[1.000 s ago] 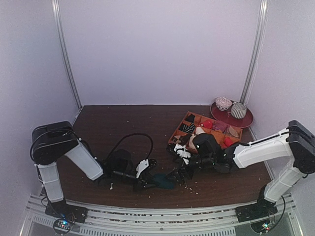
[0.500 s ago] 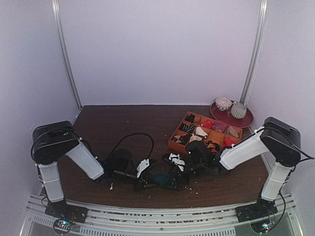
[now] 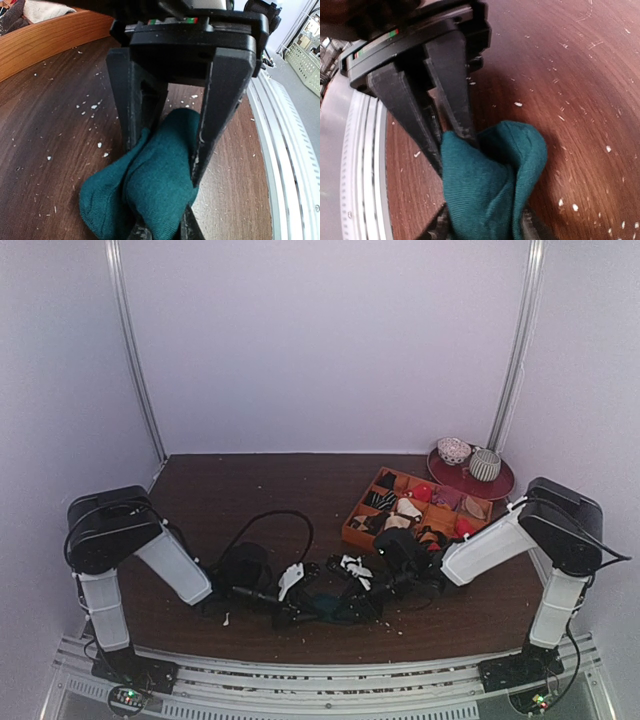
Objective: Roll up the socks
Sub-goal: Pick up the pair of socks from the center of the board, then place a pair of socks in the storage box.
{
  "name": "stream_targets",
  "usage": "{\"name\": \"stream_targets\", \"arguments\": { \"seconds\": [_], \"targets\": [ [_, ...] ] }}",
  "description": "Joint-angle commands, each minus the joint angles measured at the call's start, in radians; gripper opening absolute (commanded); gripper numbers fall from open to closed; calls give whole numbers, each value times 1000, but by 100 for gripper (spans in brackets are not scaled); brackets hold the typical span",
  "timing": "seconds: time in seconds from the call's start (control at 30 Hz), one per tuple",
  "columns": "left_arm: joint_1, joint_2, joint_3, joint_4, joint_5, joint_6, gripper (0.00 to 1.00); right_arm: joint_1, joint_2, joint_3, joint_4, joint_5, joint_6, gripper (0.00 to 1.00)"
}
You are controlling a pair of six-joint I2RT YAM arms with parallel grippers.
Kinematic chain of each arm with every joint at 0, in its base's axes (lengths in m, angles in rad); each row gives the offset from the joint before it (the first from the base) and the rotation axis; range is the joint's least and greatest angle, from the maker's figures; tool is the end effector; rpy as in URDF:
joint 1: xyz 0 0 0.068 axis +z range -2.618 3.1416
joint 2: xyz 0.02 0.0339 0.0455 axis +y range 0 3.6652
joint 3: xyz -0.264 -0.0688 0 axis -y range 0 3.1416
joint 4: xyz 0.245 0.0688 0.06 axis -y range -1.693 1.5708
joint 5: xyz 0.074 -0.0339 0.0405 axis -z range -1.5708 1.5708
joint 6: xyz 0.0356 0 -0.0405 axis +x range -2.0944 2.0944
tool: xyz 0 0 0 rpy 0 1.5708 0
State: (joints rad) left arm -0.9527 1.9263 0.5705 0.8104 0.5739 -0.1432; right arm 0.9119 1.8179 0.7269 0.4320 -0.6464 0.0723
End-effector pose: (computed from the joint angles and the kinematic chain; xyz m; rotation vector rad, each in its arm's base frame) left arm 0.1648 -0.2651 0.0805 1.2289 1.9200 -1.2259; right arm 0.1862 0.2755 0.1171 -1.3038 1.9788 1.2320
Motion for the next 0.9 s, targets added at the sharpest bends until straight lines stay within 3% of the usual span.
{"name": "stream_targets", "arguments": {
  "seconds": [0.0,0.17,0.27,0.5,0.67,0.87],
  "targets": [
    [-16,78,-11,-251,-60,9,0,-1,53,26,-70,-20,19,30],
    [-9,19,18,-274,-87,26,11,-1,48,36,-84,26,40,14],
    [5,-74,45,-347,-132,53,26,-5,4,40,-94,73,50,0],
    [71,-324,91,-564,-243,115,36,-64,-206,66,-172,187,77,0],
    [115,-454,126,-679,-348,138,46,-188,-360,91,-298,234,48,0],
    [145,-523,167,-697,-398,119,55,-397,-471,124,-452,287,-52,0]
  ]
}}
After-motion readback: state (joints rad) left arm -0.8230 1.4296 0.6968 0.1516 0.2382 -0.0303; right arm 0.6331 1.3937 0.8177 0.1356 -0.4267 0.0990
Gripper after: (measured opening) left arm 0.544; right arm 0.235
